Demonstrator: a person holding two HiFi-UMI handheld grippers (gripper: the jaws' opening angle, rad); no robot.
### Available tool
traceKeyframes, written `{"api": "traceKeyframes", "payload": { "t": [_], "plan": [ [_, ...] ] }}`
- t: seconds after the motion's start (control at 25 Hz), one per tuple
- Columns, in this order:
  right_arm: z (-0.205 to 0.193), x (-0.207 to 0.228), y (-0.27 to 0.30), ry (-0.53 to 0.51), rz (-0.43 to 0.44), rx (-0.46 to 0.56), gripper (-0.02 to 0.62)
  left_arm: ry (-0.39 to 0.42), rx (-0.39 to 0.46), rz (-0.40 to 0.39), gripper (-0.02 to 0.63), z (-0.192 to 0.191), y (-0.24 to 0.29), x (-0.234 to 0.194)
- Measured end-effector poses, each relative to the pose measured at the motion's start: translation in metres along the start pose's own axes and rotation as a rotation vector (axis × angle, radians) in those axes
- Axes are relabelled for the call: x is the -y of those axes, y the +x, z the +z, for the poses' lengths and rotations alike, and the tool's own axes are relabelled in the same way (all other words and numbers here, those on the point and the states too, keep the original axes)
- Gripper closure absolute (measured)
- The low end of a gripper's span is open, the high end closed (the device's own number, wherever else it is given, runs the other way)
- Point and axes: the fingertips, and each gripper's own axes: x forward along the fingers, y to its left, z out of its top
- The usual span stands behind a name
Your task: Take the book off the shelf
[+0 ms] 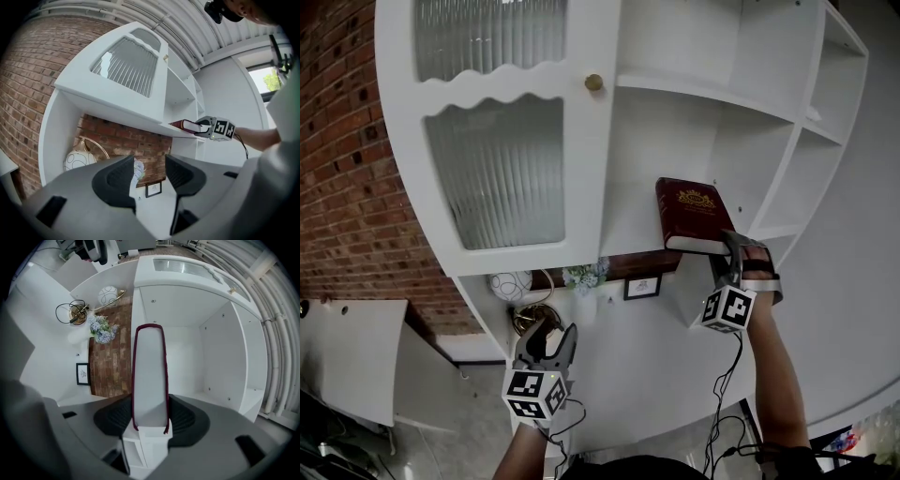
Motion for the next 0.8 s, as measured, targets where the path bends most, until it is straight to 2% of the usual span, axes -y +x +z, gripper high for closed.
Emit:
{"api": "traceKeyframes", "payload": {
  "t": [0.36,0.8],
  "plan": [
    [-0.002,0.004,-0.034,-0.011,-0.071,-0.002,0.377,-0.002,-0.014,-0.076,0.4,-0.001,0.009,0.004],
    [0.006,0.012,-0.112,0.011,-0.177,0.01,0.379,0.016,-0.075,-0.293,0.4,-0.013,0.04,0.052]
  ]
}}
